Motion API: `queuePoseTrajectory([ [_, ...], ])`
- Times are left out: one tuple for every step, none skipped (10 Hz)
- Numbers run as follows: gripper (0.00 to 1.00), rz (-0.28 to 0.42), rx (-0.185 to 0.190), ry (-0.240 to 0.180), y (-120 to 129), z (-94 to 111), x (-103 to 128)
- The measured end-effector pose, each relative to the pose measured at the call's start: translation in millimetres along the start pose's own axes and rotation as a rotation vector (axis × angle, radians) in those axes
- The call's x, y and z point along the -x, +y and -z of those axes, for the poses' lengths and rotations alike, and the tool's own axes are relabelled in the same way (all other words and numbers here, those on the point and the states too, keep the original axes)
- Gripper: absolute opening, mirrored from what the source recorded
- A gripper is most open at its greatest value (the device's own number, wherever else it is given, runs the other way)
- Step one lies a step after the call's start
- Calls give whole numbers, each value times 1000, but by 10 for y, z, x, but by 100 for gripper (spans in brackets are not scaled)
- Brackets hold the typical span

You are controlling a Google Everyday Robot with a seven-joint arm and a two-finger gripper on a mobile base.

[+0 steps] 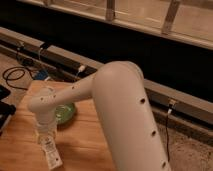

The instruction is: Place the bottle in the ceramic bowl

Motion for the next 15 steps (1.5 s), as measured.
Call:
queuePoseTrajectory([
  [0, 6, 2, -34, 4, 151, 61],
  [0, 5, 6, -80, -92, 370, 166],
  [0, 0, 14, -125, -209, 568, 288],
  [0, 1, 22, -160, -281, 724, 395],
  [0, 6, 38, -211, -342, 916, 511],
  [0, 5, 45, -237, -393, 1010, 561],
  [0, 7, 45, -237, -380, 1007, 561],
  [0, 9, 46, -236, -368, 1005, 562],
  [0, 6, 45, -237, -386, 1008, 562],
  [0, 9, 46, -235, -368, 1000, 560],
  [0, 8, 45, -227, -365, 972, 546],
  [0, -5, 24, -207, -386, 901, 496],
  [0, -12, -6, -196, -393, 813, 476],
  [0, -13, -23, -190, -410, 764, 491],
  [0, -15, -48, -189, -490, 768, 572],
])
